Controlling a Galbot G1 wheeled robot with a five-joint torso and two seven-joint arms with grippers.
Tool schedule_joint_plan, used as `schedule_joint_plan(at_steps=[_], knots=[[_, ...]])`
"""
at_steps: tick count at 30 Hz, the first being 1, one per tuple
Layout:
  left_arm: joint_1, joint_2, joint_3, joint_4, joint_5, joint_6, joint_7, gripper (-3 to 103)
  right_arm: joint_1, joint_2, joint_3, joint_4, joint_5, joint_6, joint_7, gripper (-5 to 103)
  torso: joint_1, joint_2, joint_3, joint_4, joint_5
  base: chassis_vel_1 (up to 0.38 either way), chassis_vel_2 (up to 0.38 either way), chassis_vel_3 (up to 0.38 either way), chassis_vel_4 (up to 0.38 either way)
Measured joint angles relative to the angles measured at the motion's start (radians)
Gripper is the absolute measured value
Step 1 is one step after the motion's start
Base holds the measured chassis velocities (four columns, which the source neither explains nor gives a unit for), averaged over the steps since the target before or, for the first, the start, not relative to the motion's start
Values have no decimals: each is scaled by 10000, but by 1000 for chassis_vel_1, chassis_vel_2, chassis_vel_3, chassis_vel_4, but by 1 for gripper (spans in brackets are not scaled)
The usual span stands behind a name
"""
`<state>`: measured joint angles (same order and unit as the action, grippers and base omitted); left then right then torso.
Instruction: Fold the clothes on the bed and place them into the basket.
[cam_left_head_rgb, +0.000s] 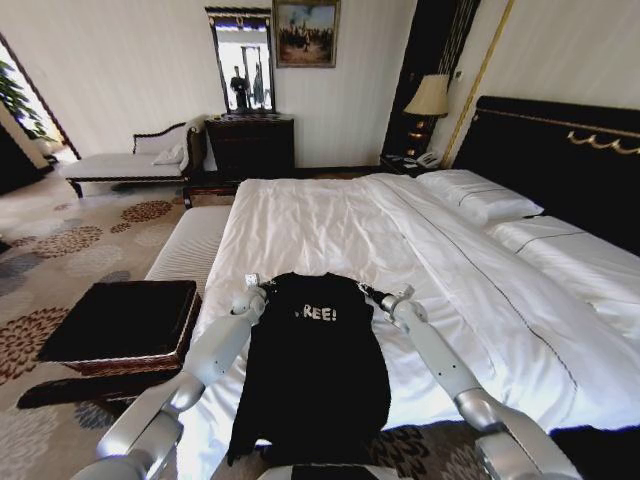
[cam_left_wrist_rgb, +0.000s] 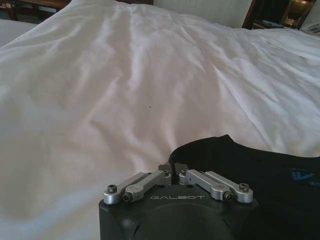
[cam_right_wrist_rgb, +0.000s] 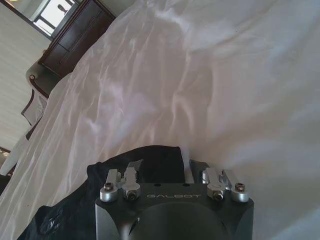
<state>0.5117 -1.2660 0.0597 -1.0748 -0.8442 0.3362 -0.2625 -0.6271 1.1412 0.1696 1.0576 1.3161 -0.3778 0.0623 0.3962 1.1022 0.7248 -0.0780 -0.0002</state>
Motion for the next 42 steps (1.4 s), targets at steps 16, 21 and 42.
schedule_joint_plan(at_steps=[16, 21, 42], knots=[[-82, -121, 44, 142, -145, 23, -9, 1, 71, 105, -79, -154, -114, 108, -94, 2, 0, 0, 0, 2, 1, 0, 0, 0, 0], [-14, -29, -84, -128, -199, -9, -59, 1, -12, -108, -18, 309, -717, 469, -129, 0, 0, 0, 1, 1, 3, 0, 0, 0, 0], [-1964, 23, -788, -1327, -717, -867, -511, 1, 1462, -808, -307, 2416, -5376, 2671, 48, 0, -1, 1, -1, 5, -1, 0, 0, 0, 0]])
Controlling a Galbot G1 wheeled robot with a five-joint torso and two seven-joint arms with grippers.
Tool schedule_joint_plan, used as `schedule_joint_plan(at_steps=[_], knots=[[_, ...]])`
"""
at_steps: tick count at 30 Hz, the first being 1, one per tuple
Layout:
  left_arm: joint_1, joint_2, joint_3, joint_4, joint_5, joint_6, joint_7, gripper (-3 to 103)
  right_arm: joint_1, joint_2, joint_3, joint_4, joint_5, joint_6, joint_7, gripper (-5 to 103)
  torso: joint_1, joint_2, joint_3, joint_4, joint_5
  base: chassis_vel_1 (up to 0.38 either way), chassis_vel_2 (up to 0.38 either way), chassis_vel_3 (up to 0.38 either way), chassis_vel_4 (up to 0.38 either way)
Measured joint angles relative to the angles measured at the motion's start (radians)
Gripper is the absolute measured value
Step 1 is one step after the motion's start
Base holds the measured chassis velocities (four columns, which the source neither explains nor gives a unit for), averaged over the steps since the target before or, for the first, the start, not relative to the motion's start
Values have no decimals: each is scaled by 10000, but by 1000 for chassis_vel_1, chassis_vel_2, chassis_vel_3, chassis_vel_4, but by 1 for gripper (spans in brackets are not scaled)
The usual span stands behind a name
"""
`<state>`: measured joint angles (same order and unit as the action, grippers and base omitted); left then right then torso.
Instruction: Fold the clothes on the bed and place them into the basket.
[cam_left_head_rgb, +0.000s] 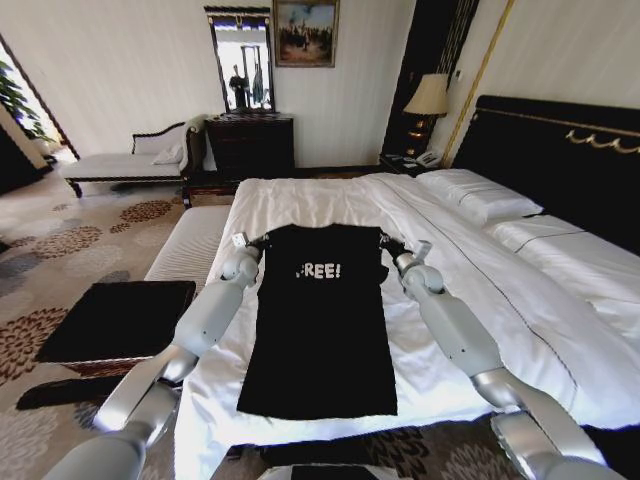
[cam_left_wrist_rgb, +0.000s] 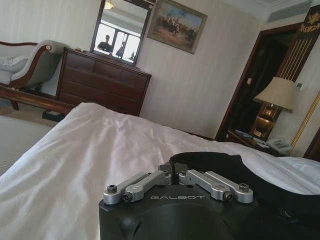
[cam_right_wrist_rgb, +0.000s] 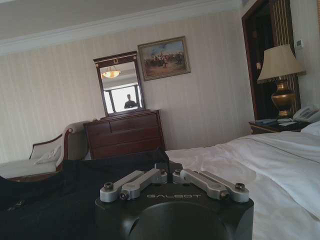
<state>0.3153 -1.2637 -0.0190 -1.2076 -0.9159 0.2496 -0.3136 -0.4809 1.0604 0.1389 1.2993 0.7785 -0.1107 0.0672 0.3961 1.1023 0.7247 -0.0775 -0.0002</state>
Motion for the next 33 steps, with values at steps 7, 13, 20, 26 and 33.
schedule_joint_plan(at_steps=[7, 13, 20, 26, 33], knots=[[-566, -847, 131, 1542, 645, -225, 87, 1, 289, 433, -220, -932, -139, 71, -20, 0, 4, -2, 3, -6, 6, 0, 0, 0, 0], [-820, -946, -16, 1521, 745, -342, 129, 1, 539, 512, -52, -744, -138, 144, 203, 0, 1, -1, 2, -2, 1, 0, 0, 0, 0], [-1255, -1351, -30, 2805, 1049, -432, 419, 1, 1214, 796, -228, -1743, -435, 254, 204, 0, 2, -1, 3, -7, 3, 0, 0, 0, 0], [-525, -1030, -22, 1755, 1112, -482, 371, 1, 656, 614, -275, -1187, -1243, 463, 389, 0, 3, -1, 2, -1, 0, 0, 0, 0, 0], [1533, 51, -168, -502, 1232, -852, 171, 1, -1499, 180, 262, 898, -2149, 993, 724, 0, -3, 0, -1, -4, -2, 0, 0, 0, 0]])
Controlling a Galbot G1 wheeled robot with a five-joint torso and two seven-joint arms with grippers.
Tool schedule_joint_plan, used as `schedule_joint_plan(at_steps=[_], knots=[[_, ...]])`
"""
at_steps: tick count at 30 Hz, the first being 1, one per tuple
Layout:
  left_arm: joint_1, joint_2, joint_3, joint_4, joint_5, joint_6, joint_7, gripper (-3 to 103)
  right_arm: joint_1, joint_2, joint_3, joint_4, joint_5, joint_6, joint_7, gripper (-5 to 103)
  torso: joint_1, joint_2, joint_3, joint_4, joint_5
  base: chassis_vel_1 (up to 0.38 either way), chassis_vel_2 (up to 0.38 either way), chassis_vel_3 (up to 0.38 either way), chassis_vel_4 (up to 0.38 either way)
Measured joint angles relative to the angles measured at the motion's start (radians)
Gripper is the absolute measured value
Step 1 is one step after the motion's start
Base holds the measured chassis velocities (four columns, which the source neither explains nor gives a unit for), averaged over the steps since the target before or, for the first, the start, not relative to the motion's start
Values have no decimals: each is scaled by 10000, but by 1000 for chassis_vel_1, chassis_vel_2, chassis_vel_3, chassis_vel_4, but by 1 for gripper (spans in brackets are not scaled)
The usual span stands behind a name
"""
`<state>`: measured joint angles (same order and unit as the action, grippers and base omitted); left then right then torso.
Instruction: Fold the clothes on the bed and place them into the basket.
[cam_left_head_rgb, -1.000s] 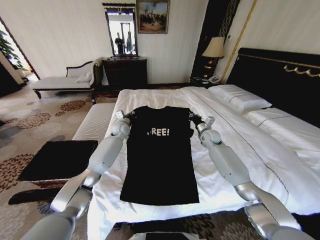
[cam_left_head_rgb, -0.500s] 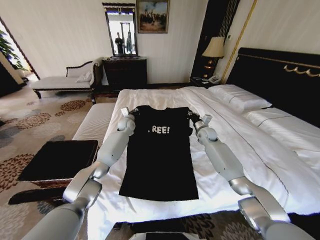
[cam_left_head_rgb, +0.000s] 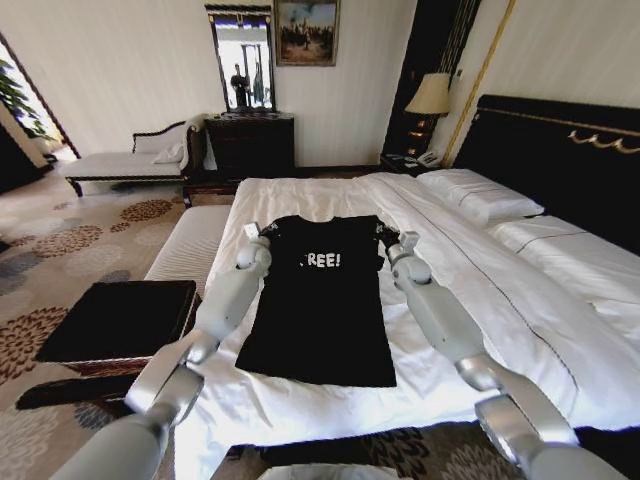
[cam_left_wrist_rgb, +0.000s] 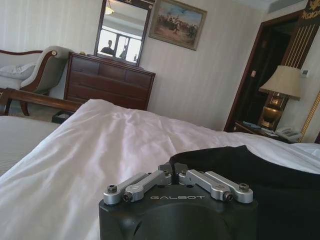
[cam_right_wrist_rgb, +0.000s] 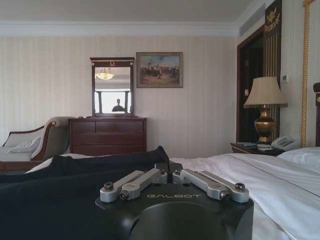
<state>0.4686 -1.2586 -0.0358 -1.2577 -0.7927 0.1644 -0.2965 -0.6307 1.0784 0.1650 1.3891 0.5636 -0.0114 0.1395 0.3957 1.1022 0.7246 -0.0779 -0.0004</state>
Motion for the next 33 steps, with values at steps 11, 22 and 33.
schedule_joint_plan(at_steps=[11, 22, 33], knots=[[2550, 1291, -213, -2906, 134, -670, -469, 1, -3216, -561, 650, 2603, -655, 465, 193, 0, 3, 0, 0, -3, 7, 0, 0, 0, 0], [6055, 2017, -772, -5312, 1253, -1289, -471, 1, -6163, -601, 2009, 4712, -883, 547, 180, 0, 2, 2, 0, -3, 4, 0, 0, 0, 0], [7391, 2348, -1168, -6108, 1867, -1697, -474, 1, -8254, 226, 2358, 5077, -1897, 1215, -150, 0, 3, 1, 1, 3, 4, 0, 0, 0, 0]])
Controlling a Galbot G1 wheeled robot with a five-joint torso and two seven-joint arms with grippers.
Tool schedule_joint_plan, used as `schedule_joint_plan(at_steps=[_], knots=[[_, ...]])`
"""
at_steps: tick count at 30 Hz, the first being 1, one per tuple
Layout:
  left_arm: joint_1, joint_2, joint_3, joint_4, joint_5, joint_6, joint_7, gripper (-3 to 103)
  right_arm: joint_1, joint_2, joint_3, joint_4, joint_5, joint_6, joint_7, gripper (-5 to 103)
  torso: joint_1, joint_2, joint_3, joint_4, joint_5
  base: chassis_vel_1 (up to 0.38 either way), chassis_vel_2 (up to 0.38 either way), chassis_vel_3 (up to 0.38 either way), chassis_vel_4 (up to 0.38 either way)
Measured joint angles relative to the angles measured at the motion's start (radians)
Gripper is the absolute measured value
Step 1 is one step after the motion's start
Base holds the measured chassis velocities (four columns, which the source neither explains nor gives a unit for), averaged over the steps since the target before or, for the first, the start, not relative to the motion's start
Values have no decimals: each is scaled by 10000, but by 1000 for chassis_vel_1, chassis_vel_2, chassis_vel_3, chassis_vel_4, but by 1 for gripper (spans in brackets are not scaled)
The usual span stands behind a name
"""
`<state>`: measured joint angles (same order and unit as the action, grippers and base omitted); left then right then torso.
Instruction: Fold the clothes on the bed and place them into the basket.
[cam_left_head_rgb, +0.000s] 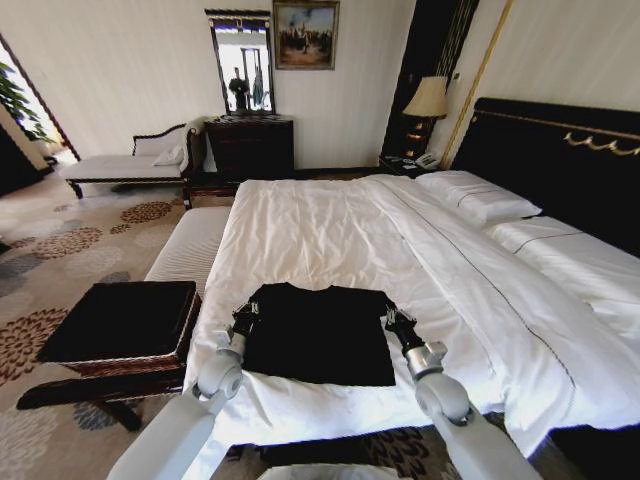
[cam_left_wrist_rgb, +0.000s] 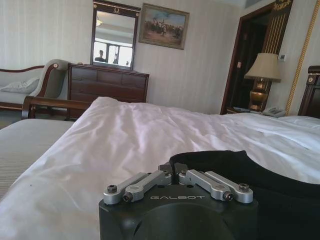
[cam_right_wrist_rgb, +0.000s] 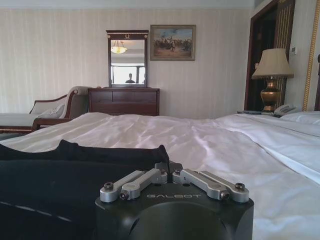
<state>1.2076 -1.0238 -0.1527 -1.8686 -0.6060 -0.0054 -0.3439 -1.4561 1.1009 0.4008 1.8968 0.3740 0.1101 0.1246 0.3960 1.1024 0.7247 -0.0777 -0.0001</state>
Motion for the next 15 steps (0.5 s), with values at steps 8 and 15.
schedule_joint_plan(at_steps=[8, 15], knots=[[1549, -195, -116, 45, 877, -259, 148, 1, -594, 345, 52, -238, -238, 378, -183, 0, -1, -1, 0, 2, -2, 0, 0, 0, 0], [1537, -156, 29, 210, 1095, -266, 155, 18, -1077, 729, 60, -347, -713, 657, -272, 0, 0, -1, 0, -3, 0, 0, 0, 0, 0]])
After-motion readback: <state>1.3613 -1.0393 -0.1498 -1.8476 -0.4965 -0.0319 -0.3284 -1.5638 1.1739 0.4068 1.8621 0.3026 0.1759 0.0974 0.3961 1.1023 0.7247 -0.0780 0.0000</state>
